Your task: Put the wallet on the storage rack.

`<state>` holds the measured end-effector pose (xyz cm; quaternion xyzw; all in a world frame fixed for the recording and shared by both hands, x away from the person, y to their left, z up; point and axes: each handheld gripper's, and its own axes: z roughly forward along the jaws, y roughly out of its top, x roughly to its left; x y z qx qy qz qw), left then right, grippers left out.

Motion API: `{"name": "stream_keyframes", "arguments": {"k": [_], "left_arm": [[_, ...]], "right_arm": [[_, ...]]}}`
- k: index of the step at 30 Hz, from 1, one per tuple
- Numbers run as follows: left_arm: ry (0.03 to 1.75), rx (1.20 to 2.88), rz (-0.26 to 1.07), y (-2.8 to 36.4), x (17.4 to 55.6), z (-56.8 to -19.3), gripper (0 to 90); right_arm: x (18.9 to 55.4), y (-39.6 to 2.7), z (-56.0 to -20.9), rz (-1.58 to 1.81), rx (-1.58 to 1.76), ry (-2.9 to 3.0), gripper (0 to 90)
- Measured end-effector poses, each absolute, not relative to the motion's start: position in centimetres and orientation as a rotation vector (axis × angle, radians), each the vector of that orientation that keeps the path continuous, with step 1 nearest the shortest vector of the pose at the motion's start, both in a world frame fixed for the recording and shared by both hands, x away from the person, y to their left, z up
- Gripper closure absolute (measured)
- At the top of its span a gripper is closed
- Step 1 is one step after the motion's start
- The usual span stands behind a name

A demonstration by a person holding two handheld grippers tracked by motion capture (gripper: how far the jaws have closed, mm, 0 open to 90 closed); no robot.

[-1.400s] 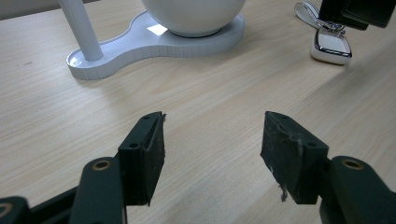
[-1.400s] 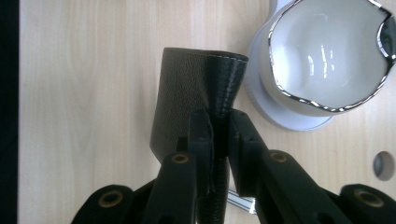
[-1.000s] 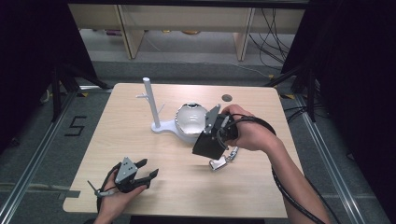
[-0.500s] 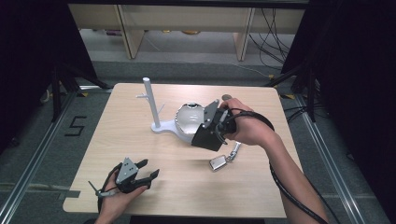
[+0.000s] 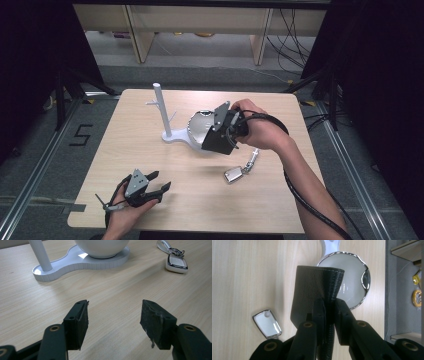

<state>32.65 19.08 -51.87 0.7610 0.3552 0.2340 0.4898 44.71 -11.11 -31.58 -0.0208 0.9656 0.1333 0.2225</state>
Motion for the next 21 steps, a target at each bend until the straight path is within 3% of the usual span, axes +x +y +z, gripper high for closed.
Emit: {"name": "stream_keyframes", "arguments": {"k": [21], "left_arm": [[0.871,1.852,0.556,19.2,32.6,-52.0,38.5]], "right_arm": [[47.4,-8.8,-30.2,0.430,-0.043,2.587,80.7]]}}
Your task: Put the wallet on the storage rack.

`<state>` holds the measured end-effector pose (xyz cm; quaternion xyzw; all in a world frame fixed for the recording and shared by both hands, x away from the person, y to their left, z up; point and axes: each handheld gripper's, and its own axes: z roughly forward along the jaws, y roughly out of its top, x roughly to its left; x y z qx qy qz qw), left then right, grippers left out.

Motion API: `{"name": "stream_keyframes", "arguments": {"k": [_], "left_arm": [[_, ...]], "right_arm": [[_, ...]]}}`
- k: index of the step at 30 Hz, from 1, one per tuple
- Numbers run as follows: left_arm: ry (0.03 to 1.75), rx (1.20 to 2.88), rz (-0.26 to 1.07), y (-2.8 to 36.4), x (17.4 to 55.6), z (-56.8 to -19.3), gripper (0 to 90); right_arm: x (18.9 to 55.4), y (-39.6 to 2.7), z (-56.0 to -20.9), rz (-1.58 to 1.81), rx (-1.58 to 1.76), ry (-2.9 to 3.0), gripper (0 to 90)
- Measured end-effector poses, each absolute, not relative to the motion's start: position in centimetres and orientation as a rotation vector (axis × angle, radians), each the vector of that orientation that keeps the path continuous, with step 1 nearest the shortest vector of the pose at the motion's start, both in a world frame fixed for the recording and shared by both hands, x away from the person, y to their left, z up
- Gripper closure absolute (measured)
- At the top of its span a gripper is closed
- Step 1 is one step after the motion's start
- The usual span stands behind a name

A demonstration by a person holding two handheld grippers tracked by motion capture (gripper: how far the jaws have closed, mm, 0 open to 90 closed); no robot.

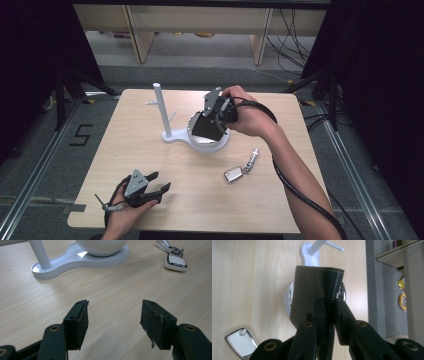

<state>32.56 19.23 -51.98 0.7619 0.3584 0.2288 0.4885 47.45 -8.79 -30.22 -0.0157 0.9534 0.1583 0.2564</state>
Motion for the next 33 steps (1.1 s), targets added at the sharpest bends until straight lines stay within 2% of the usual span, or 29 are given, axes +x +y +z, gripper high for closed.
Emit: {"name": "stream_keyframes", "arguments": {"k": [18,33], "left_arm": [[0.873,1.850,0.551,19.3,32.5,-52.0,38.4],[0.870,1.848,0.535,19.1,32.6,-52.1,38.4]], "right_arm": [[49.2,-7.1,-30.2,0.393,-0.014,2.602,80.5],[51.5,-7.1,-32.6,0.351,0.029,2.655,79.5]]}}
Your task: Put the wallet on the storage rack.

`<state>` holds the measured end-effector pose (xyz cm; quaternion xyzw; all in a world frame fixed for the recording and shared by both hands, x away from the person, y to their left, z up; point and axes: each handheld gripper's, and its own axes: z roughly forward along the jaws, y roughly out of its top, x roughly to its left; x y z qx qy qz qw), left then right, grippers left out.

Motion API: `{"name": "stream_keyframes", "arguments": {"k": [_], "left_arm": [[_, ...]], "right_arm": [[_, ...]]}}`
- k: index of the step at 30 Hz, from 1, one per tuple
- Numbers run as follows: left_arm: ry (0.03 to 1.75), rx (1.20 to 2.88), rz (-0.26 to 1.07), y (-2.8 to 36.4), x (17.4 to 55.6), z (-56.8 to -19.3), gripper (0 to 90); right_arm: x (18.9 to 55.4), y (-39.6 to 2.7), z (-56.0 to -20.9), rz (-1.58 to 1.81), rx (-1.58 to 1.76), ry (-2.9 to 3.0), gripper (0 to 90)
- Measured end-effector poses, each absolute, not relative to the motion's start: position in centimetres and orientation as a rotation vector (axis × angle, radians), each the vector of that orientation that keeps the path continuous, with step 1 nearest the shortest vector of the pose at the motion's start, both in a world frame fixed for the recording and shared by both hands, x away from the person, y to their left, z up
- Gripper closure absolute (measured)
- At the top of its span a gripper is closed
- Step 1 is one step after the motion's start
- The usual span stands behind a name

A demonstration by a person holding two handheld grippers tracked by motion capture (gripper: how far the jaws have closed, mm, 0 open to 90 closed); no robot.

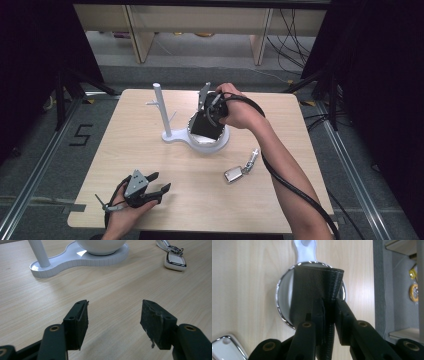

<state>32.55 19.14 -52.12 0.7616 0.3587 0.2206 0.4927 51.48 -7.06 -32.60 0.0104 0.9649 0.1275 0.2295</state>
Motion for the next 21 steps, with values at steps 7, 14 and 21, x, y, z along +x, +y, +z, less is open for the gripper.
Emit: {"name": "stream_keyframes", "arguments": {"k": [7,14,21], "left_arm": [[0.879,1.852,0.534,19.1,32.5,-52.1,38.4],[0.875,1.859,0.535,19.1,32.5,-52.2,38.3],[0.877,1.846,0.530,19.1,32.5,-52.2,38.3]], "right_arm": [[52.1,-7.3,-32.6,0.353,0.039,2.671,79.7],[52.5,-6.9,-33.0,0.327,0.017,2.689,80.0],[53.3,-6.4,-34.5,0.335,0.033,2.724,72.5]]}}
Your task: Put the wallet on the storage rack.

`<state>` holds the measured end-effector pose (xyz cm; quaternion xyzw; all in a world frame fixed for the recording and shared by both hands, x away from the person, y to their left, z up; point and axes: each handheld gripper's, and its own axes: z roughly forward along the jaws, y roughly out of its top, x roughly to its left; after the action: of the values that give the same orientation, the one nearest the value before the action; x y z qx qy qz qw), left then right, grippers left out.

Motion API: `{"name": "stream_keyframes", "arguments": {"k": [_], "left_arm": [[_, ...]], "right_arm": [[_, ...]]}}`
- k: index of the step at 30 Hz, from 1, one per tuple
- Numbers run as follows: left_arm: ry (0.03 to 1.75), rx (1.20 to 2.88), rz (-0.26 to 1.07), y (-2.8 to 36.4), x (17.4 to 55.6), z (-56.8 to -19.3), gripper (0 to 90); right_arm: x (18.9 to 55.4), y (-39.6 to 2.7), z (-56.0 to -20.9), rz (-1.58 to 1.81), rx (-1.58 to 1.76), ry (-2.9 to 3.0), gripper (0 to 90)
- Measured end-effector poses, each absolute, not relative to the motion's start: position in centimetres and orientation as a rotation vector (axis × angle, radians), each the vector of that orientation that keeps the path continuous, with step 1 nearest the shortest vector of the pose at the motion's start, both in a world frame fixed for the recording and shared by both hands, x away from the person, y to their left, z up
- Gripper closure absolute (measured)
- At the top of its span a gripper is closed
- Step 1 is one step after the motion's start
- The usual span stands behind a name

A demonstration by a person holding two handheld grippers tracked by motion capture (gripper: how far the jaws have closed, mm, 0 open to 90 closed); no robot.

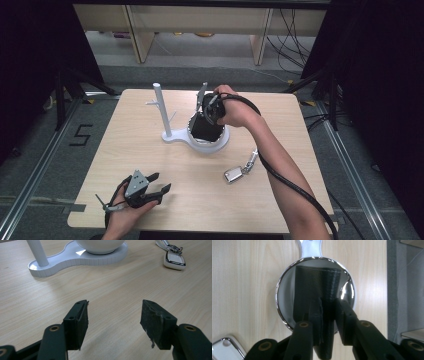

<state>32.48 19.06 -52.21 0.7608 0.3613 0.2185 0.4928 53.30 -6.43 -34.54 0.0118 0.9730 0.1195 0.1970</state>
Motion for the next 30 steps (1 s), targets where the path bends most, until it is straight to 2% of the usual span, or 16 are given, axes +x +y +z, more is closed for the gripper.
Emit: {"name": "stream_keyframes", "arguments": {"k": [2,5,8,12,14,18,19,21,22,27,28,30], "left_arm": [[0.877,1.849,0.532,19.1,32.5,-52.2,38.3],[0.877,1.848,0.532,19.1,32.5,-52.2,38.3],[0.878,1.847,0.532,19.1,32.5,-52.2,38.3],[0.874,1.835,0.533,19.1,32.5,-52.1,38.1],[0.878,1.823,0.534,19.2,32.6,-52.1,37.9],[0.881,1.814,0.537,19.3,32.6,-52.0,37.7],[0.882,1.811,0.536,19.3,32.7,-52.1,37.6],[0.886,1.808,0.537,19.2,32.7,-52.1,37.5],[0.897,1.814,0.543,19.2,32.7,-52.0,37.4],[0.892,1.811,0.538,18.9,32.9,-52.0,37.0],[0.899,1.821,0.543,18.9,32.9,-52.0,37.0],[0.882,1.809,0.535,18.7,33.1,-52.1,37.1]], "right_arm": [[53.5,-6.6,-34.8,0.367,0.074,2.692,63.6],[54.0,-7.2,-34.7,0.428,0.127,2.643,57.4],[53.9,-8.2,-34.0,0.526,0.185,2.590,52.9],[53.3,-9.4,-33.4,0.612,0.336,2.558,51.3],[52.6,-11.5,-33.1,0.694,0.509,2.554,52.2],[52.1,-13.8,-33.7,0.728,0.642,2.554,52.8],[51.5,-15.7,-34.7,0.734,0.767,2.545,53.0],[51.3,-16.7,-35.2,0.742,0.811,2.532,53.5],[50.7,-18.6,-36.4,0.759,0.931,2.507,57.2],[49.3,-21.8,-38.8,0.736,1.114,2.515,69.7],[48.3,-22.7,-39.8,0.734,1.212,2.538,75.5],[47.7,-23.4,-40.8,0.741,1.277,2.540,78.3]]}}
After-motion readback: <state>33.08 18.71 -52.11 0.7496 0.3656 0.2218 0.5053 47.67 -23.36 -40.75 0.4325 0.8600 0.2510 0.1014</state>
